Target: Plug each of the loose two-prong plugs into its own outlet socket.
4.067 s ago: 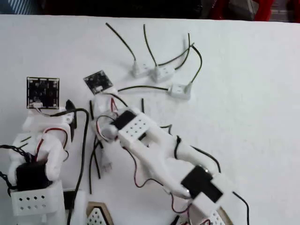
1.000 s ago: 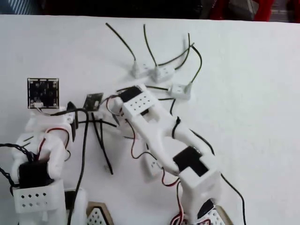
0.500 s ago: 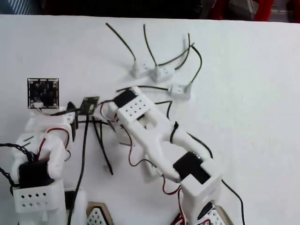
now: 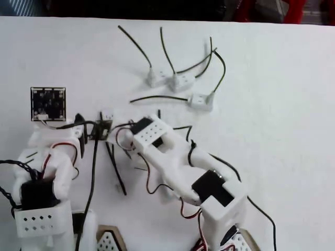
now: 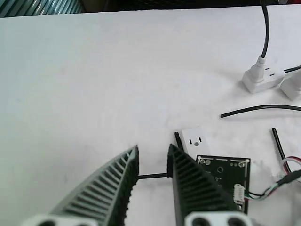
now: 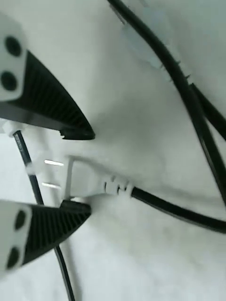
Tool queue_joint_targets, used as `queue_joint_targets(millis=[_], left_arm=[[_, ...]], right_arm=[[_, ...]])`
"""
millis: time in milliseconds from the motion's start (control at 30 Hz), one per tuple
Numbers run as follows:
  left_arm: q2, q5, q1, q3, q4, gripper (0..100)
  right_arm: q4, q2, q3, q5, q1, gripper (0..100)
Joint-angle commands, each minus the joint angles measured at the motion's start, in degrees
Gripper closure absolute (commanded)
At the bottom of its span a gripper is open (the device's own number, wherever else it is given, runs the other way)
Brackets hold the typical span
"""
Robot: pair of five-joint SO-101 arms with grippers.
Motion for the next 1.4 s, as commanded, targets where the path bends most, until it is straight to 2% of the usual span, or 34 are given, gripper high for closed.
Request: queue_joint_targets(millis=[0,133,267,533,800,1067,1167,1367], left_arm=[[-0.7,0.5,-0.6,-0.3,-1.1,88],[-0.7,0.5,-0.6,-0.3,-1.0,88],[-0.7,0.5,-0.6,-0.3,-1.0,88],[-0.7,0.5,-0.6,-0.2,-0.9,88],[-0.7,0.5,-0.6,-0.2,-0.9,88],[-0.7,0.5,-0.6,-0.2,-1.0,88],[-0.7,0.5,-0.6,-0.2,-1.1,88],[-0.7,0.5,-0.6,-0.2,-1.1,88]], right_arm=[[-4.4,-2.9,1.1,-0.6,-0.7,84.7],[-4.4,-2.9,1.9,-0.7,-0.7,86.5],[-1.6,-5.1,0.0,-0.6,0.1,98.8],[9.2,-17.5,-0.4,-0.3,4.2,98.1],[15.6,-30.7,-0.1,-0.3,16.7,98.1],[20.2,-36.6,2.0,-0.7,31.6,98.1],[19.7,-36.3,6.5,-0.7,34.5,98.1],[11.6,-36.4,17.8,-0.7,36.1,95.8]])
